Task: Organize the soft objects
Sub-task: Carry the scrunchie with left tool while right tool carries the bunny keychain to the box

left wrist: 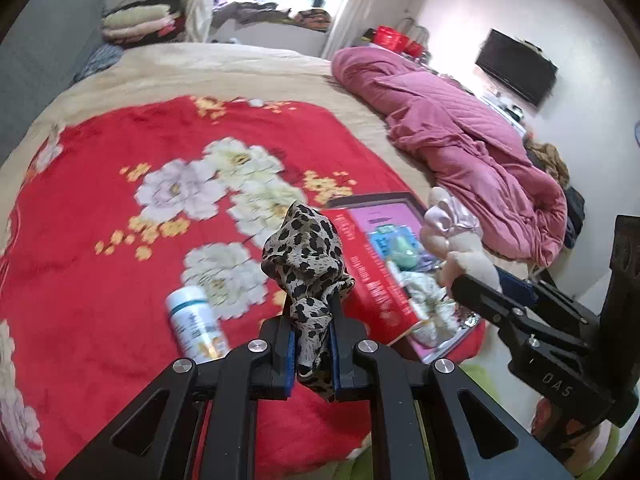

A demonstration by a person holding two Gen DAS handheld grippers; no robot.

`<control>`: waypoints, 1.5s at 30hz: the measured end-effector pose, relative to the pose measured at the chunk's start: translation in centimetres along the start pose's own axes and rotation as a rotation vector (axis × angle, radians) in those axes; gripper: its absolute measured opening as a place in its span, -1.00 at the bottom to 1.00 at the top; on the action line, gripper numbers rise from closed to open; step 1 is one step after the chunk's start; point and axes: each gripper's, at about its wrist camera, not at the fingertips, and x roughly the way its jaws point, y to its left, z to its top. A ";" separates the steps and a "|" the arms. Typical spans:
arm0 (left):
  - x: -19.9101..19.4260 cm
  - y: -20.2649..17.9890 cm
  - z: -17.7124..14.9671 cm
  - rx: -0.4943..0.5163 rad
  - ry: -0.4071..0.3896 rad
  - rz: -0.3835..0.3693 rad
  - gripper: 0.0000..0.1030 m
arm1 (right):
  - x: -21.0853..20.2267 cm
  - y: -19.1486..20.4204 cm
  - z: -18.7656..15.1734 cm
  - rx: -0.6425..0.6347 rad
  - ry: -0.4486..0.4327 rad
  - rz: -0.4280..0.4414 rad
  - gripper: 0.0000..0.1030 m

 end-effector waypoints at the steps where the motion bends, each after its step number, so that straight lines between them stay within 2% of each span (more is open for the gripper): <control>1: 0.1 -0.9 0.4 0.012 0.000 -0.008 -0.75 | -0.5 -0.8 0.1 0.009 -0.008 -0.008 -0.19; 13: 2.9 -9.3 2.8 0.124 0.010 -0.081 -0.75 | -4.8 -9.1 0.6 0.098 -0.071 -0.099 -0.19; 20: 7.1 -13.4 3.5 0.173 0.064 -0.108 -0.75 | -5.2 -12.9 0.1 0.128 -0.073 -0.124 -0.19; 26: 12.6 -15.6 3.8 0.191 0.149 -0.119 -0.75 | -2.6 -14.6 -1.2 0.103 -0.014 -0.117 -0.19; 31: 17.7 -15.7 3.4 0.181 0.230 -0.096 -0.75 | 1.2 -15.3 -2.9 0.074 0.050 -0.101 -0.19; 38: 21.6 -15.5 2.3 0.192 0.293 -0.069 -0.73 | 6.1 -15.4 -4.9 0.010 0.118 -0.081 -0.19; 44: 22.7 -15.4 1.6 0.212 0.318 -0.065 -0.56 | 8.7 -16.0 -6.2 0.042 0.181 -0.033 -0.17; 45: 22.8 -15.3 1.6 0.213 0.320 -0.062 -0.43 | 8.8 -16.1 -6.2 0.051 0.185 -0.031 -0.17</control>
